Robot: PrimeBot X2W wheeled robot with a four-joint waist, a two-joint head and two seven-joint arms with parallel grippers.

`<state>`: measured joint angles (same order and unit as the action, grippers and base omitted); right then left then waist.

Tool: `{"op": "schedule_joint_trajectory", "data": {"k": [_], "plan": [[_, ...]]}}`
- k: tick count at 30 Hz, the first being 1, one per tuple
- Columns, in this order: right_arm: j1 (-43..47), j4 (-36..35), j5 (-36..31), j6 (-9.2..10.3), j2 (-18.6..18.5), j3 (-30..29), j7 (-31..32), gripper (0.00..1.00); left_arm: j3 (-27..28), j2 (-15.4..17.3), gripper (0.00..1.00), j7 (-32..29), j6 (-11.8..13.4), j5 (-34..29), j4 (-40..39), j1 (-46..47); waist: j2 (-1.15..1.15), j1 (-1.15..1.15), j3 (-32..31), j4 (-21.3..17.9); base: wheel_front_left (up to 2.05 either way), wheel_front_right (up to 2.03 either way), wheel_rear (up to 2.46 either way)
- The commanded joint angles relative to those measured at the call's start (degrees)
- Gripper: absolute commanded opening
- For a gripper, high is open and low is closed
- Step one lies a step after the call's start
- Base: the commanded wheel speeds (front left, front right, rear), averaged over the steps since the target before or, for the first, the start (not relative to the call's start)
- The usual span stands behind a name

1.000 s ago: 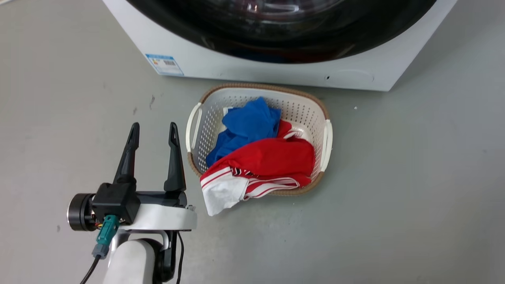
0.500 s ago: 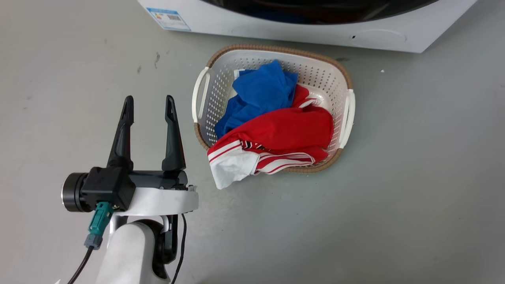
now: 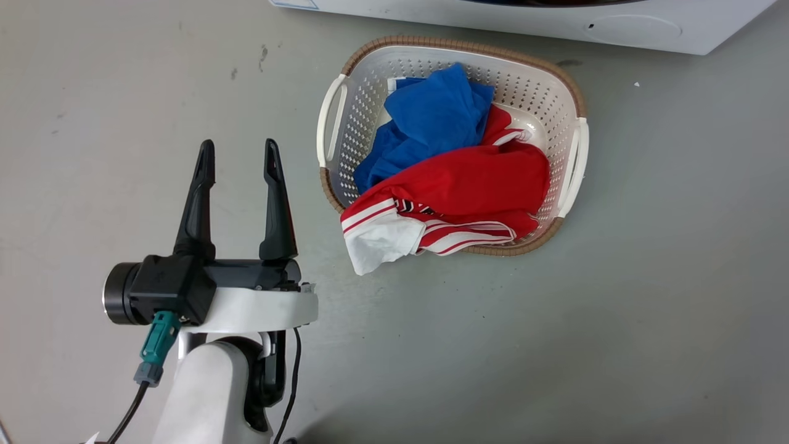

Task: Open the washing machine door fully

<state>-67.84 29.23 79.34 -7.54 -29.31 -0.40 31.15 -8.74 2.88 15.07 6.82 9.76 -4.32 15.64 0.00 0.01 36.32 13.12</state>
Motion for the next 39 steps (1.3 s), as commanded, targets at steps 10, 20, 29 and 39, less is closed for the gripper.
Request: {"op": "schedule_joint_trajectory", "data": {"k": [10,20,29,39], "plan": [[-0.96,-0.72,-1.6,-0.02,1.95,1.65,2.5,0.0,-0.15,0.0,1.0,0.16,0.54,0.26,0.03,1.08,0.0,-0.01,0.0,0.29,0.0,0.0,0.0],[5.92,-6.2,-0.58,-0.04,3.25,3.48,6.01,0.0,0.68,0.0,1.0,0.16,-0.02,-0.5,0.61,0.03,0.0,-0.01,-2.08,-1.1,0.0,0.0,0.0],[13.26,-12.66,0.59,-0.04,3.91,4.03,7.34,0.0,1.12,0.0,1.0,0.16,-0.59,-1.15,0.98,-0.88,0.0,-0.01,-4.3,-2.33,0.0,0.0,0.0],[21.36,-18.91,2.56,-0.03,4.16,3.84,7.93,0.0,1.69,0.01,1.0,0.16,-1.09,-1.71,1.53,-2.14,0.0,-0.01,-6.83,-2.84,0.0,0.0,0.0]]}}
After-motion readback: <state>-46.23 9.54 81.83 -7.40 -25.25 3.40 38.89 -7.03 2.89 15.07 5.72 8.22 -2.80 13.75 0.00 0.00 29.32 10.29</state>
